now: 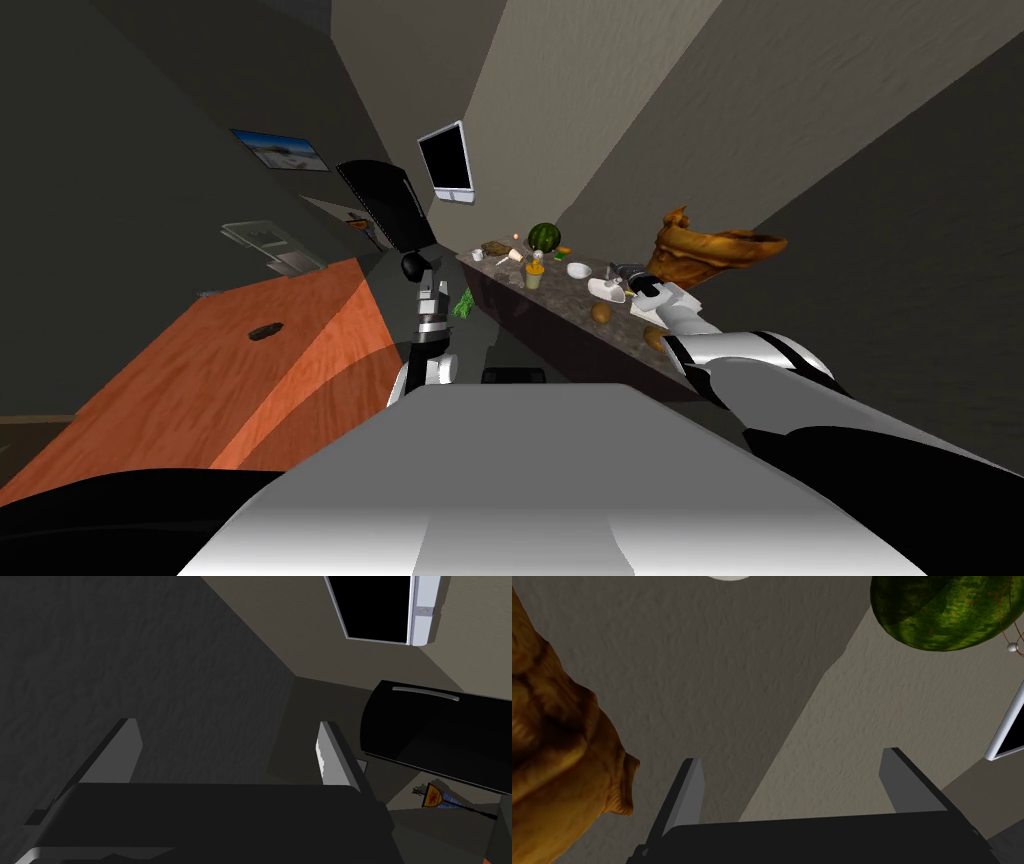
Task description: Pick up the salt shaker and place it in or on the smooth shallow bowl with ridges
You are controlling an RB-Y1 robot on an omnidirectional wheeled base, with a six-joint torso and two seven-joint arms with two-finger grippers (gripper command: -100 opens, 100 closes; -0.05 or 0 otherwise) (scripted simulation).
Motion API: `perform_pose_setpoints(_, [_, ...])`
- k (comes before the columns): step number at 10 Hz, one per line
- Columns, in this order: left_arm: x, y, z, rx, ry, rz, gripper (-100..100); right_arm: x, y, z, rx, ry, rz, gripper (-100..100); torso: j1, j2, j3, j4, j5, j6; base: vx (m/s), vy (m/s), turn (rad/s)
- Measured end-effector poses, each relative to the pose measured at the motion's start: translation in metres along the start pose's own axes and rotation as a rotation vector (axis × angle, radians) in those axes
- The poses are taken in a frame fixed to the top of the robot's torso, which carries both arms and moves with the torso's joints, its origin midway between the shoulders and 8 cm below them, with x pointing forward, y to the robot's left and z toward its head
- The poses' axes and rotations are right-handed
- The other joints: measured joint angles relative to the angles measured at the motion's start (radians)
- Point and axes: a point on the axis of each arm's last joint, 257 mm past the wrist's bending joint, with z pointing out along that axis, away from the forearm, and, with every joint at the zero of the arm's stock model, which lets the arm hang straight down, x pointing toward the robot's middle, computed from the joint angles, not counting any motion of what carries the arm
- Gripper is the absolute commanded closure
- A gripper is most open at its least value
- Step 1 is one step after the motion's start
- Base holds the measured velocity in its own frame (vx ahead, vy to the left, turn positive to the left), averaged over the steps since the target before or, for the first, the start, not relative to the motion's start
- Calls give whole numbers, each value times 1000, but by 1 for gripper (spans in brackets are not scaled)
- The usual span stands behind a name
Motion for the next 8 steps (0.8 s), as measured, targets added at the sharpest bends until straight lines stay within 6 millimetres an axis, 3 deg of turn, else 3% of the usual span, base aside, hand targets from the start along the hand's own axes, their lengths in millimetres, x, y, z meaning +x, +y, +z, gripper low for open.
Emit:
perform_pose_setpoints(2, [0,0,0,0,0,0,0,-21,-31,-2,34,-8,-3,-100,0,0,0,0,0,0,-49,31,103])
perform_pose_setpoints(3, [0,0,0,0,0,0,0,-22,-33,-2,37,-8,1,0,-2,-2,-1,0,-1,0,-6,4,-7])
perform_pose_setpoints(8, [0,0,0,0,0,0,0,-22,-33,-2,36,-8,1,0,-4,-5,-3,-1,-1,0,0,0,0])
